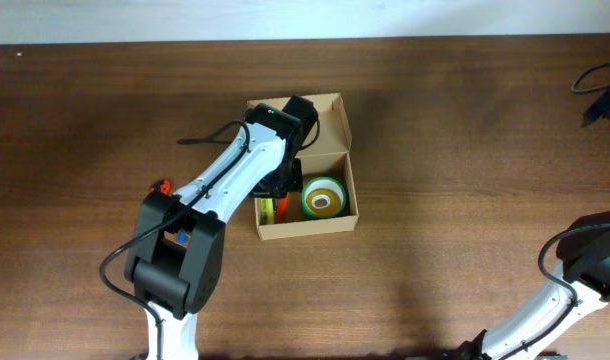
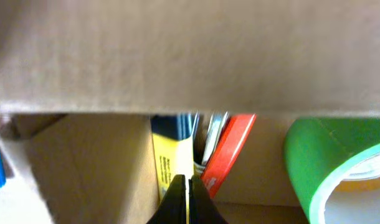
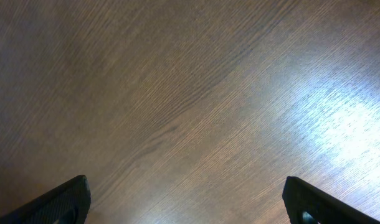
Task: Pack container
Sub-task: 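Open the left gripper and lift it out of the box, then move the left gripper over the orange box cutter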
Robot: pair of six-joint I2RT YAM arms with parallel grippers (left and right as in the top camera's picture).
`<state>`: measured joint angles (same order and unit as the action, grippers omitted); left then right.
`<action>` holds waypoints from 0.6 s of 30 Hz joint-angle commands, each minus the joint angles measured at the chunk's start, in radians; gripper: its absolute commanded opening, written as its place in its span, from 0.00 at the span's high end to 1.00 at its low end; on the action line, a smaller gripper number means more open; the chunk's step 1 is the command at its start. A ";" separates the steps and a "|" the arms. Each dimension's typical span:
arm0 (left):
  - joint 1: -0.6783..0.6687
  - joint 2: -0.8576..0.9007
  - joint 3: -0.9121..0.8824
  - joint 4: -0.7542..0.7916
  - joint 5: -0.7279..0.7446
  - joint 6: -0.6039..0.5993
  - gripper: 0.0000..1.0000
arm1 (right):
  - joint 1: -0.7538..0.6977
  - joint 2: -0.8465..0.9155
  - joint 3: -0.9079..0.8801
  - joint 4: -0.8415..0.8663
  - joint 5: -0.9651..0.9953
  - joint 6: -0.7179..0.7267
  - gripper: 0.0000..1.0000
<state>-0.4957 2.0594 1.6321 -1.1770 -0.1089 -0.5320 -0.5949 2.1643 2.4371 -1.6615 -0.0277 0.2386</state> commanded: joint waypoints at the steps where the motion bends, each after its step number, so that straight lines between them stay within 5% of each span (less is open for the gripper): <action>1: 0.008 0.006 0.003 0.021 0.000 0.110 0.98 | -0.001 -0.028 -0.003 0.000 0.005 0.002 0.01; 12: 0.008 -0.053 0.386 -0.056 -0.152 0.417 0.98 | -0.001 -0.028 -0.003 0.000 0.005 0.001 0.01; 18: 0.016 -0.116 0.681 -0.239 -0.323 0.436 0.98 | -0.001 -0.028 -0.003 0.000 0.005 0.002 0.01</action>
<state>-0.4942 2.0274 2.2116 -1.3788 -0.3199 -0.1394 -0.5949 2.1643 2.4371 -1.6615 -0.0277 0.2386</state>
